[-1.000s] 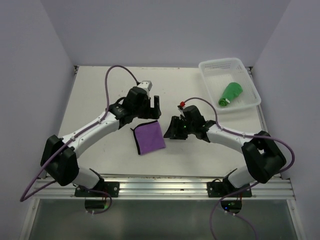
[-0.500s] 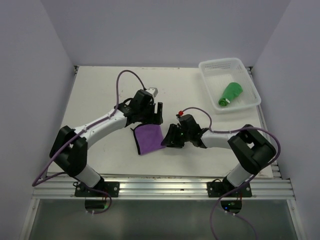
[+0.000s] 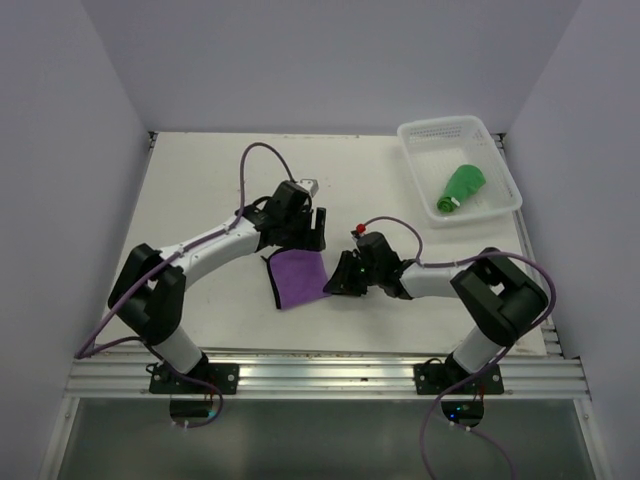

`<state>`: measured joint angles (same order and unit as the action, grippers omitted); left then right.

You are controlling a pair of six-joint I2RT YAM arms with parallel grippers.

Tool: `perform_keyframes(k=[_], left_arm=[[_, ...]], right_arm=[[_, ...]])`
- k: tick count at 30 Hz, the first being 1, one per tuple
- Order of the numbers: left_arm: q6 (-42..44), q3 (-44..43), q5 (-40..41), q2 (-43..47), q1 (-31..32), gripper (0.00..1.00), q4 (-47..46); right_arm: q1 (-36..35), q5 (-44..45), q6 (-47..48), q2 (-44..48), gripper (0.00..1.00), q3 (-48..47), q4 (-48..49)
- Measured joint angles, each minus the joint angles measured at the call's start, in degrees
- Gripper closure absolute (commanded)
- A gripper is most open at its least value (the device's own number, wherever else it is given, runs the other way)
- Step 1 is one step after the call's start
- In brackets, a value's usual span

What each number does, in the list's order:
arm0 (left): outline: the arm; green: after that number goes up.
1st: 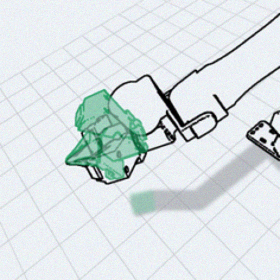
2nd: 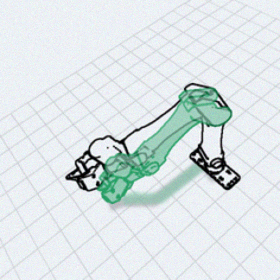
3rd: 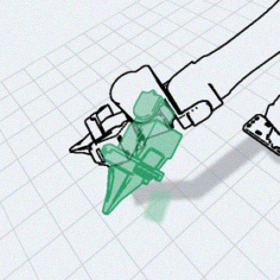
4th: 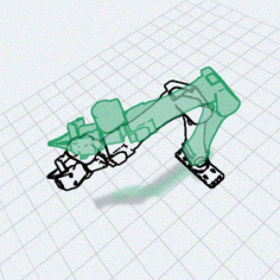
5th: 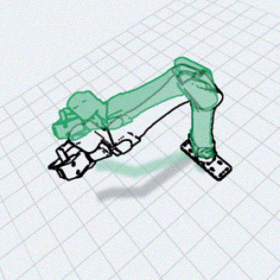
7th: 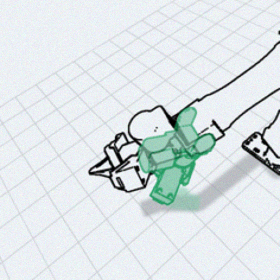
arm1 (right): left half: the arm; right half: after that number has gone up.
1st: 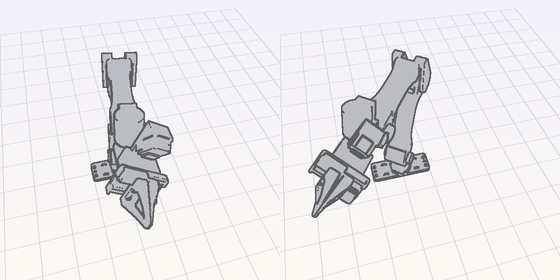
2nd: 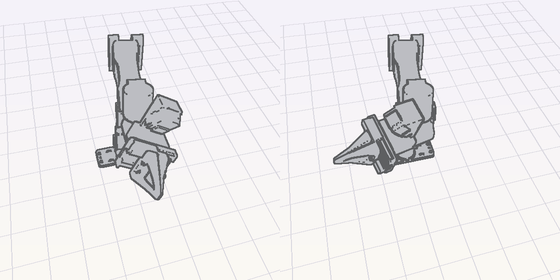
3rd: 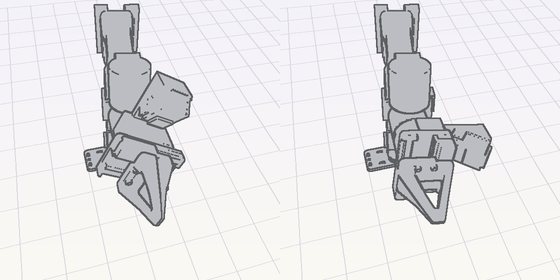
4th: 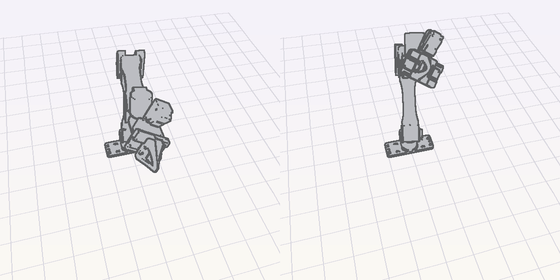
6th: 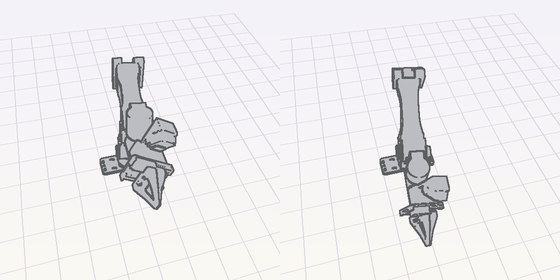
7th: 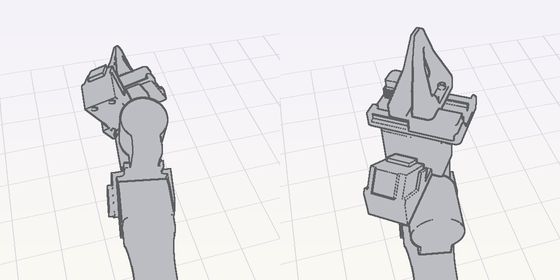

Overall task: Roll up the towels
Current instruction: Roll the towel

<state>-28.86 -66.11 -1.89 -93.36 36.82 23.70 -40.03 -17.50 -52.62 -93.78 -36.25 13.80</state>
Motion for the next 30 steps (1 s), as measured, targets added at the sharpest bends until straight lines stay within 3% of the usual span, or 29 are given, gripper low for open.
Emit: perform_keyframes(k=[4,7,14,18,30], left_arm=[[0.0,0.0,0.0,-1.3,0.0,0.28,0.1],[0.0,-0.4,0.0,-2.4,0.1,0.29,0.7],[0.0,-7.7,1.1,-7.7,1.0,0.31,5.2],[0.0,-11.0,2.4,-9.8,2.0,0.38,7.5],[-0.6,-11.6,7.2,-15.2,3.3,0.52,11.6]], right_arm=[[-0.6,0.4,0.0,-0.9,0.93,0.6,1.4],[-1.2,1.0,-0.2,-1.1,1.0,1.5,3.3],[-4.7,5.9,0.8,-1.0,1.0,3.2,8.7],[-6.4,8.9,0.8,-1.0,1.0,3.8,10.6],[-8.1,13.4,0.1,-0.4,1.0,4.5,11.7]])
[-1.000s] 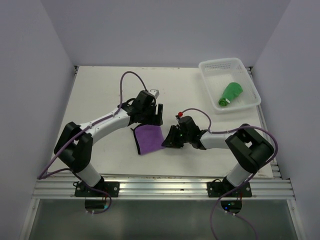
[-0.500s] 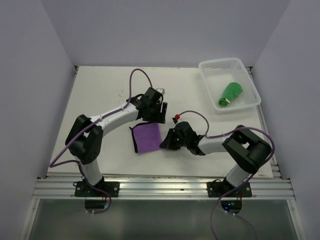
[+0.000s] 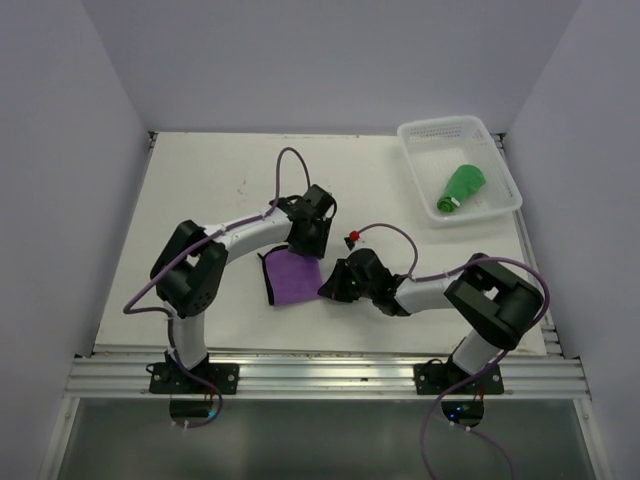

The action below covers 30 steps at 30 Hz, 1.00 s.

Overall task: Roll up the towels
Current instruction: Roll the towel

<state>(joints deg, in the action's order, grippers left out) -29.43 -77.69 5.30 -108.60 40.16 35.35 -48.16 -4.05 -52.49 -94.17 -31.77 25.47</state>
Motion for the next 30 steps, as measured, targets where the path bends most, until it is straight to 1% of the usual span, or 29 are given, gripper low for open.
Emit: perform_keyframes(k=[3,11,30], left_arm=[[-0.1,-0.5,0.2,-1.3,0.0,0.53,0.2],[-0.1,-3.3,1.8,-4.7,0.0,0.54,0.5],[-1.0,-5.1,5.1,-5.0,0.7,0.54,1.2]], right_arm=[[-0.2,0.5,-0.3,0.0,1.0,0.2,0.3],[-0.2,0.5,-0.4,-0.3,1.0,0.3,1.2],[-0.6,0.6,-1.4,-2.9,1.0,0.7,6.9]])
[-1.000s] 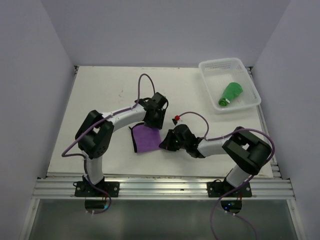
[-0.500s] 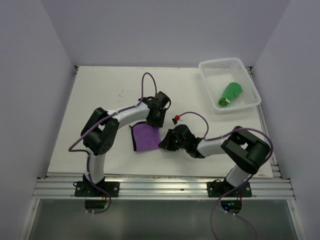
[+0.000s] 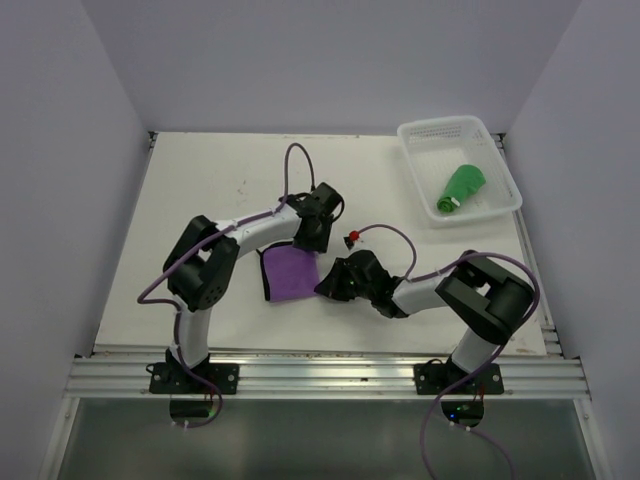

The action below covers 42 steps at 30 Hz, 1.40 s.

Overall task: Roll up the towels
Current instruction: Roll the towel

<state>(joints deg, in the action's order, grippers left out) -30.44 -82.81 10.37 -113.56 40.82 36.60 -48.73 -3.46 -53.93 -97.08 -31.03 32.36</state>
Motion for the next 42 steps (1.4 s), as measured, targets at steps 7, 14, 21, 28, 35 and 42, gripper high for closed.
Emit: perform_keyframes(k=[7,14,21,28,35,42], left_arm=[[0.0,0.0,2.2,-1.7,0.1,0.58,-0.4],[0.0,-1.2,4.3,-3.6,0.1,0.69,0.1],[-0.1,-1.7,4.7,-3.8,0.1,0.78,0.8],[-1.9,-0.1,2.1,-2.7,-0.9,0.88,-1.6],[-5.4,7.2,-4.2,1.8,-1.9,0.95,-9.9],[-7.7,13.4,-11.3,4.3,-1.9,1.0,-19.6]], right_arm=[[0.0,0.1,0.0,0.0,1.0,0.2,0.5],[-2.4,4.3,2.2,0.8,1.0,-0.9,-2.3],[-5.0,9.4,4.8,1.6,1.0,-3.2,-7.5],[-8.9,17.8,8.7,2.5,1.0,-9.0,-20.3],[-11.8,27.4,11.7,4.4,1.0,-14.0,-37.2],[-16.6,36.2,14.6,5.4,1.0,-17.2,-49.1]])
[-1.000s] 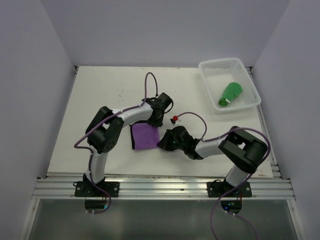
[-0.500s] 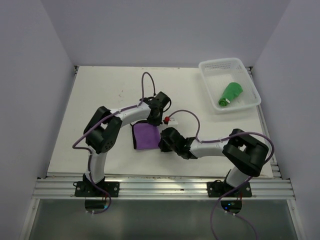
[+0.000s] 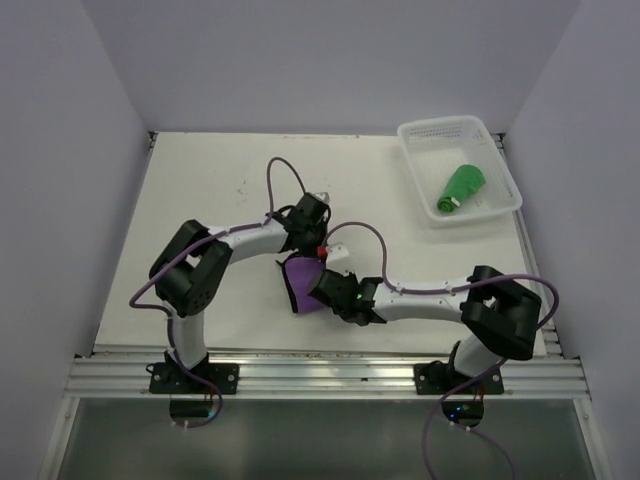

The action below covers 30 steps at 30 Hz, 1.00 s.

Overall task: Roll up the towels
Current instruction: Roll the towel

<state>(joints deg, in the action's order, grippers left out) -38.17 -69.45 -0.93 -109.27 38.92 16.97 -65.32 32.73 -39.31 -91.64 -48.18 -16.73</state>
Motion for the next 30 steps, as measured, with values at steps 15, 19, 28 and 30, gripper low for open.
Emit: perform_keyframes(k=[15,19,28,30], left_arm=[[-1.3,9.4,-9.5,3.5,-1.2,1.0,-15.5],[-1.3,11.5,-10.7,4.2,-1.9,1.0,-17.2],[-1.3,15.6,-11.5,5.4,-2.9,1.0,-21.0],[-1.3,16.9,-11.4,6.1,-3.1,1.0,-22.3]], right_arm=[[-9.2,13.8,6.4,-8.9,1.0,-10.5,-17.1],[-10.9,15.6,7.4,-13.6,1.0,-12.8,-19.7],[-13.4,18.8,8.9,-20.6,1.0,-19.0,-25.7],[-13.7,18.9,9.4,-21.1,1.0,-19.5,-26.1]])
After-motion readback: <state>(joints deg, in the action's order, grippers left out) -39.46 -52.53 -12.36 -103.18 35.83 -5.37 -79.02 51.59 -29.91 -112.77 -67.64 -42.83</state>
